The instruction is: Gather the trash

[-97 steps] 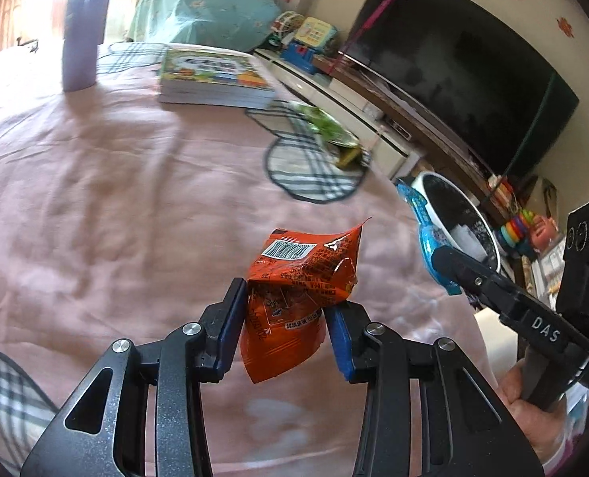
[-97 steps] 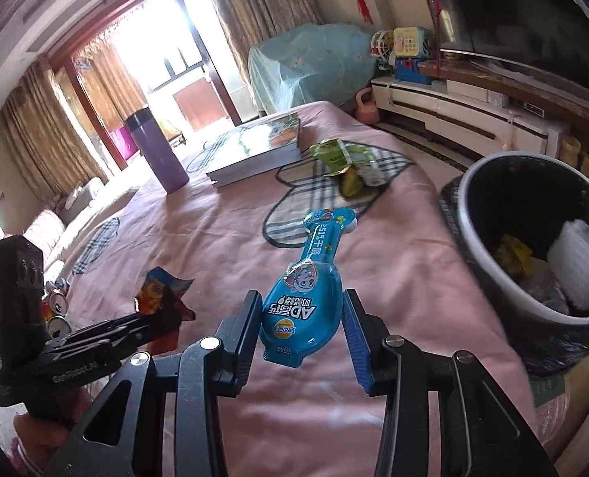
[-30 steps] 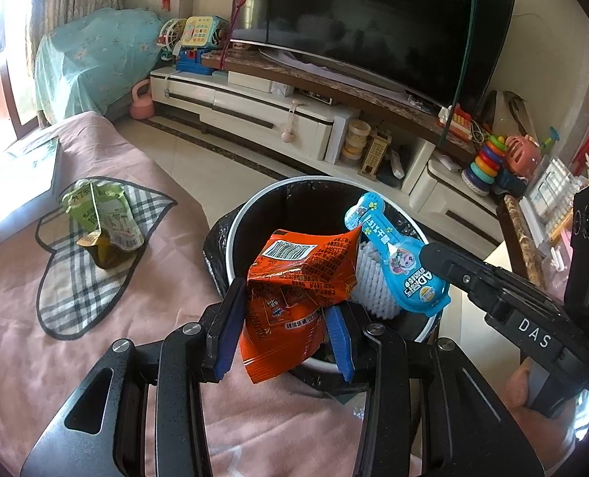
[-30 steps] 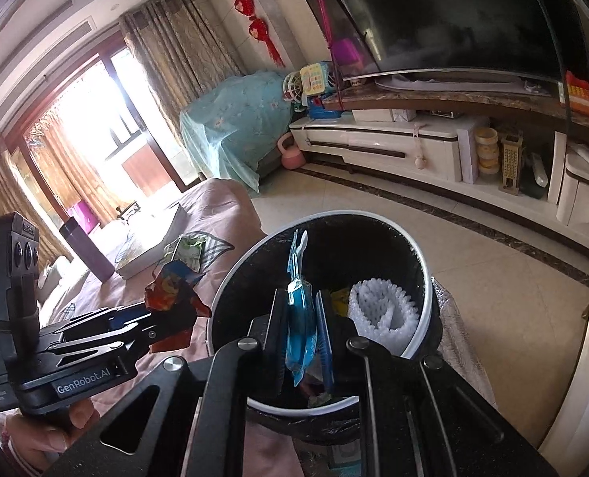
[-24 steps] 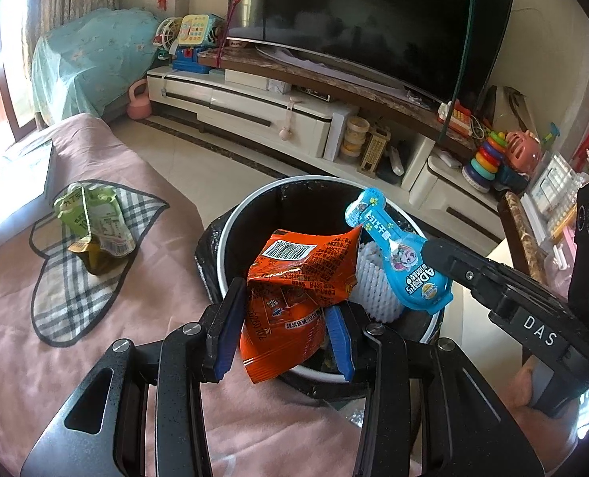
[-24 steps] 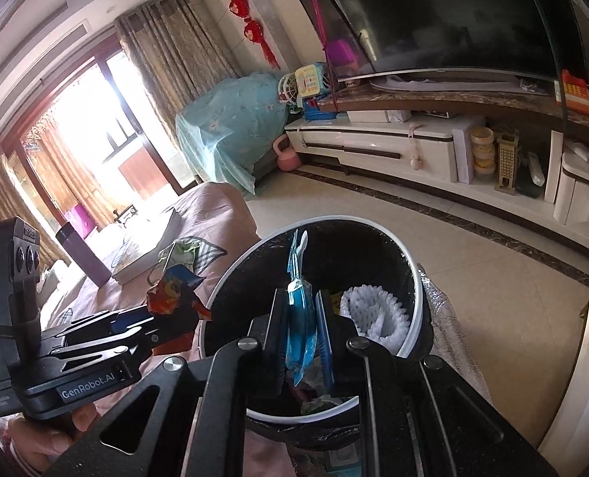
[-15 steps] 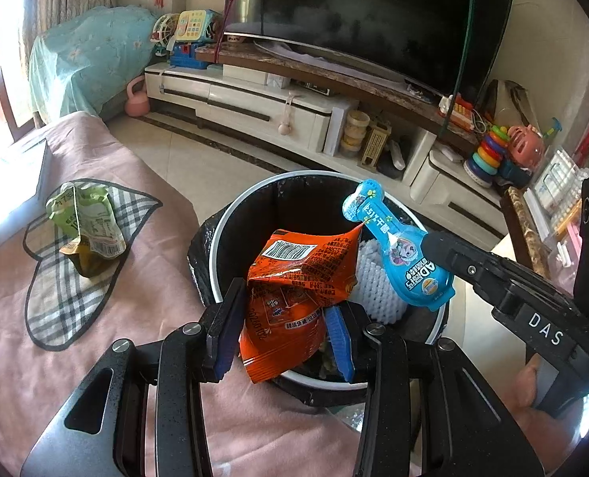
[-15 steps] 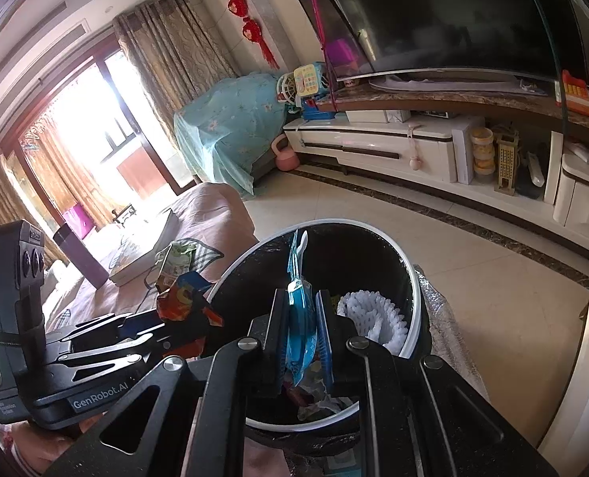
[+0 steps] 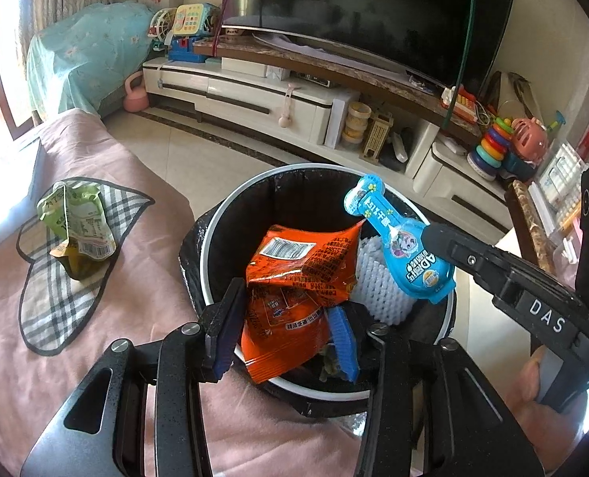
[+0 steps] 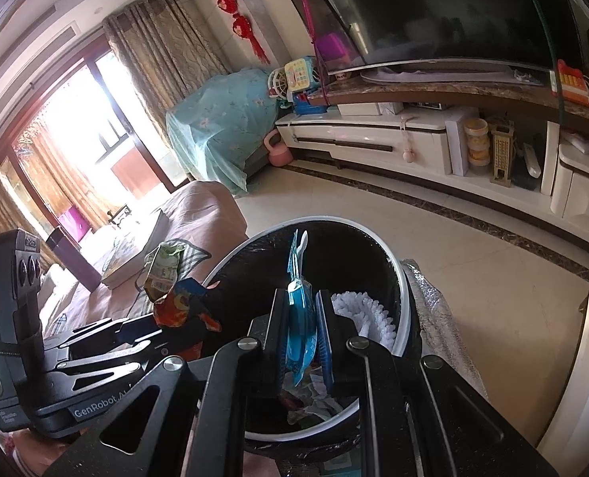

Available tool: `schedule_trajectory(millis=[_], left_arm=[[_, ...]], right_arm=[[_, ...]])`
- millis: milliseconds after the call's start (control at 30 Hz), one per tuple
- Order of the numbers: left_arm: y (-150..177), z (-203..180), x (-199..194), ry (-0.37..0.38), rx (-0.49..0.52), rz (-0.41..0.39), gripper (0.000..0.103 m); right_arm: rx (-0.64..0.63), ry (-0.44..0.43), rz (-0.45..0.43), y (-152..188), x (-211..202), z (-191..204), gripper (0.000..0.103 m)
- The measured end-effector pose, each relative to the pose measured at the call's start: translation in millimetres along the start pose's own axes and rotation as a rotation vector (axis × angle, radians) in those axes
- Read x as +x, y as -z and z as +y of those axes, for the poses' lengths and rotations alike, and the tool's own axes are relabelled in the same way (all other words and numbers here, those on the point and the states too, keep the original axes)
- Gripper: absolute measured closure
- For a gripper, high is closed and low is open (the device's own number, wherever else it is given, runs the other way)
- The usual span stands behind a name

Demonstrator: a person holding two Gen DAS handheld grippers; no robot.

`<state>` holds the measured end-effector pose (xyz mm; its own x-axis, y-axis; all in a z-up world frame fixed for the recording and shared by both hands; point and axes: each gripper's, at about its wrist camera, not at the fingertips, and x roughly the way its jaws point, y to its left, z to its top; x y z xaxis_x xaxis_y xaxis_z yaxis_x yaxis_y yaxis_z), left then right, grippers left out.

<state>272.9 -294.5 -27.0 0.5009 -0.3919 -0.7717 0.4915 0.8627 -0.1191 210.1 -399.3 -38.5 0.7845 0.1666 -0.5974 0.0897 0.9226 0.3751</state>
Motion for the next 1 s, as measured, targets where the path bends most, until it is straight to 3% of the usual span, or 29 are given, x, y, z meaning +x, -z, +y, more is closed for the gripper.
schedule_trajectory(millis=[133,233,400,567,767,1000], left_arm=[[-1,2,0,-0.004,-0.01,0.013,0.044],[0,4,-5,-0.008,-0.014,-0.001,0.034],[8,13,-21,0.003,-0.048,-0.02,0.029],[34,28,-52,0.01,-0.1,-0.059,0.027],[79,46,-93,0.004,-0.166,-0.115,0.022],[128,60,-137,-0.029,-0.191,-0.18,0.019]], right_arm=[[0.028,-0.009,0.01,-3,4,-4,0.084],[0.051,-0.001,0.004,-4,2,-8,0.07],[0.058,-0.019,-0.032,-1,-15,-3,0.051],[0.071,-0.042,-0.08,7,-38,7,0.012],[0.069,-0.062,-0.142,32,-73,30,0.003],[0.066,-0.058,-0.162,73,-100,55,0.001]])
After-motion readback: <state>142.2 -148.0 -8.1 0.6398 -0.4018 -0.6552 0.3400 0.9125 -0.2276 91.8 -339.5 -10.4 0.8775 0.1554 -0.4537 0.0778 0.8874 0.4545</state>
